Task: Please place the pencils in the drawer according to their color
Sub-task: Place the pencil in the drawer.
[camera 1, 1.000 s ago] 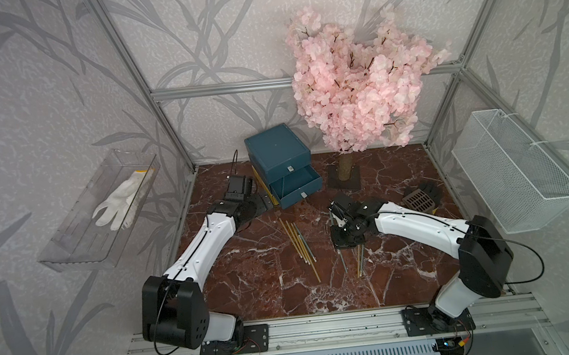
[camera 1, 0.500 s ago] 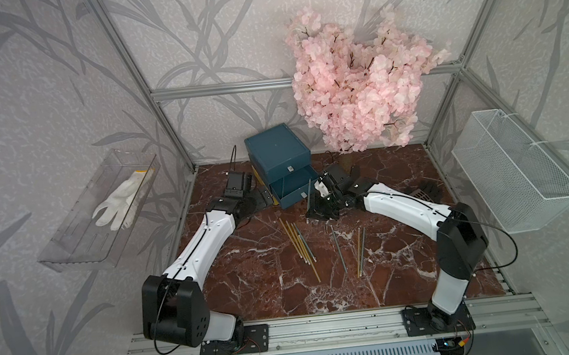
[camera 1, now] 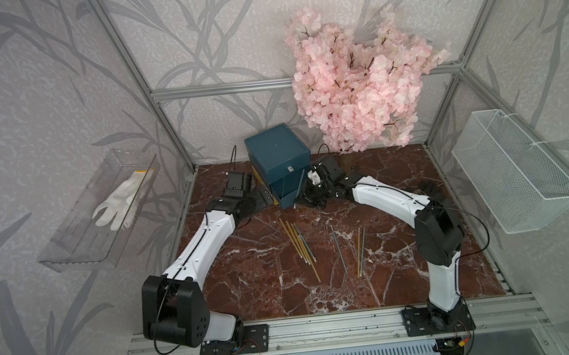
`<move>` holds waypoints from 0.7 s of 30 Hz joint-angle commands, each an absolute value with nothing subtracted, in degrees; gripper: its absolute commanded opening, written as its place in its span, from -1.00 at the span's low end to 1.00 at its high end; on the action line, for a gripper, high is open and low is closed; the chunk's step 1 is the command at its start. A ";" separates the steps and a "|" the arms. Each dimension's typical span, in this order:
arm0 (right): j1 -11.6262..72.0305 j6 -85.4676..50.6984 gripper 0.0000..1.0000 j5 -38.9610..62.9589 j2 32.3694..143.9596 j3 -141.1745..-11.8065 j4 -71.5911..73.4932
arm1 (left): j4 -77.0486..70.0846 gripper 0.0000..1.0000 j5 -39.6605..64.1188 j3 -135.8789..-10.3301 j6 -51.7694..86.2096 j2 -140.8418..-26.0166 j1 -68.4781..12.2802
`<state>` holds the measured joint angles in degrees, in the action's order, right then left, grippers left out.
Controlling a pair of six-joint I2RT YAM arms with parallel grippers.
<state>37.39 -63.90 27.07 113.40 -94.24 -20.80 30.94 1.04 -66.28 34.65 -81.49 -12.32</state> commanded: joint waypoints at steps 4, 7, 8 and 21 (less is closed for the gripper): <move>36.57 -67.25 -1.00 28.47 117.77 -99.61 -18.63 | 32.12 1.00 0.15 -67.49 34.67 -80.10 -12.11; 36.25 -68.64 -1.00 28.89 119.44 -101.29 -17.80 | 32.30 1.00 0.01 -67.50 34.69 -79.98 -12.12; 36.15 -68.95 -1.00 29.00 120.05 -101.82 -17.66 | 32.30 1.00 0.00 -67.41 34.64 -79.95 -12.07; 35.25 -71.07 -0.74 29.34 123.66 -107.04 -17.00 | 32.52 1.00 0.35 -67.32 35.03 -80.18 -12.13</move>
<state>36.18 -71.40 30.11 122.52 -104.47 -18.72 31.70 1.02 -66.28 34.68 -81.41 -12.29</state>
